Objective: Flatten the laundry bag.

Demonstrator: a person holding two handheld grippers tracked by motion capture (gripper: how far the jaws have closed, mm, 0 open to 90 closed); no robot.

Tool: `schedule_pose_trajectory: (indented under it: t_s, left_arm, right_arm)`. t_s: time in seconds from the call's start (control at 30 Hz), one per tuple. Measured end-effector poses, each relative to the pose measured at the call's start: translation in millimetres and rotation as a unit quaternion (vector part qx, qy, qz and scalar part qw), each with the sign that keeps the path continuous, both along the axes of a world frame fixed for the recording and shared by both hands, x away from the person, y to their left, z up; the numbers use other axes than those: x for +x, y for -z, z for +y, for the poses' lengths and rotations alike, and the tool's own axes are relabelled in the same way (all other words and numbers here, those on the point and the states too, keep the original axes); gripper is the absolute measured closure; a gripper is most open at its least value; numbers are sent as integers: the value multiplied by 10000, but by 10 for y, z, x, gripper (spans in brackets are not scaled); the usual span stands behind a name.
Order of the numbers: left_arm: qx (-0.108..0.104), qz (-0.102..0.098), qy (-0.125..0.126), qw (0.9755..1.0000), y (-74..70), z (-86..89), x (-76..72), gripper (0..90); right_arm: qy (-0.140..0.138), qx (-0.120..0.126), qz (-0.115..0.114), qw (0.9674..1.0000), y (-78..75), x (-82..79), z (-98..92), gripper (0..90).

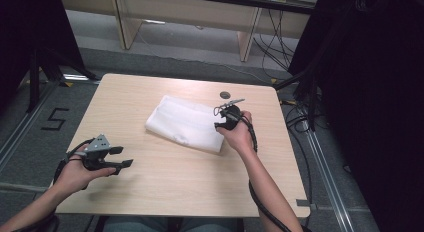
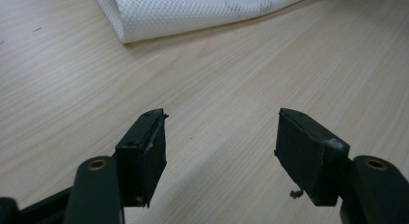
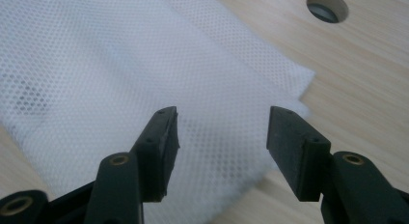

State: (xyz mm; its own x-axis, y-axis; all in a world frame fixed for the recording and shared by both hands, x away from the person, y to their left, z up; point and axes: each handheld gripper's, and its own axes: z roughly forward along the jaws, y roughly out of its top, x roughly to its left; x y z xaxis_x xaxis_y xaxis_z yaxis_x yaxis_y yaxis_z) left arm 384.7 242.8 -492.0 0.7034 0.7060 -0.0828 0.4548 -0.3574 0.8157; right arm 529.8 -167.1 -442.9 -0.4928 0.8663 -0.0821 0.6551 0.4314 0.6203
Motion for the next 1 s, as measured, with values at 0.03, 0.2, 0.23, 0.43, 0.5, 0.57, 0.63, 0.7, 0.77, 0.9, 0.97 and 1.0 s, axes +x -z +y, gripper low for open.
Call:
schedule_pose_trajectory:
  t_s: [0.03, 0.2, 0.23, 0.43, 0.5, 0.57, 0.63, 0.7, 0.77, 0.9, 0.97, 1.0]
  left_arm:
    - [29, -44, 45, 10000, 1, 1, 7, 350]
    - [79, -36, 129, 9999, -7, -14, -9, 351]
    - [79, -36, 129, 9999, -7, -14, -9, 352]
    - [62, -88, 135, 9999, 8, -24, -8, 352]
    - [104, -39, 152, 9998, 6, -20, -4, 352]
    - [80, 13, 137, 9999, 13, -25, -1, 352]
    - [105, -37, 169, 9998, 14, -24, 3, 351]
    - [62, 38, 132, 9999, 14, -28, -6, 352]
    - [73, -7, 126, 9999, 12, -26, -10, 351]
    - [141, -43, 156, 9998, 15, -25, -8, 351]
    - [133, -45, 163, 9998, 15, -27, -10, 352]
    - [129, -37, 172, 9998, 14, -28, -13, 352]
  right_arm:
    - [-112, 10, 45, 9999, 43, 28, 123, 451]
    - [-491, 3, 324, 9983, 198, -108, 424, 478]
    - [-491, 3, 324, 9983, 198, -108, 424, 478]
    - [-707, 247, 563, 9956, 306, -174, 716, 622]
    - [-746, 222, 578, 9953, 344, -154, 776, 668]
    - [-792, 221, 636, 9946, 383, -139, 831, 720]
    - [-836, 183, 728, 9937, 421, -130, 882, 769]
    - [-862, 162, 775, 9931, 434, -132, 901, 785]
    - [-849, 124, 837, 9928, 455, -143, 924, 802]
    - [-948, 101, 889, 9915, 459, -162, 864, 830]
    - [-924, 91, 948, 9912, 457, -185, 859, 854]
    - [-1062, -30, 911, 9902, 455, -220, 821, 873]
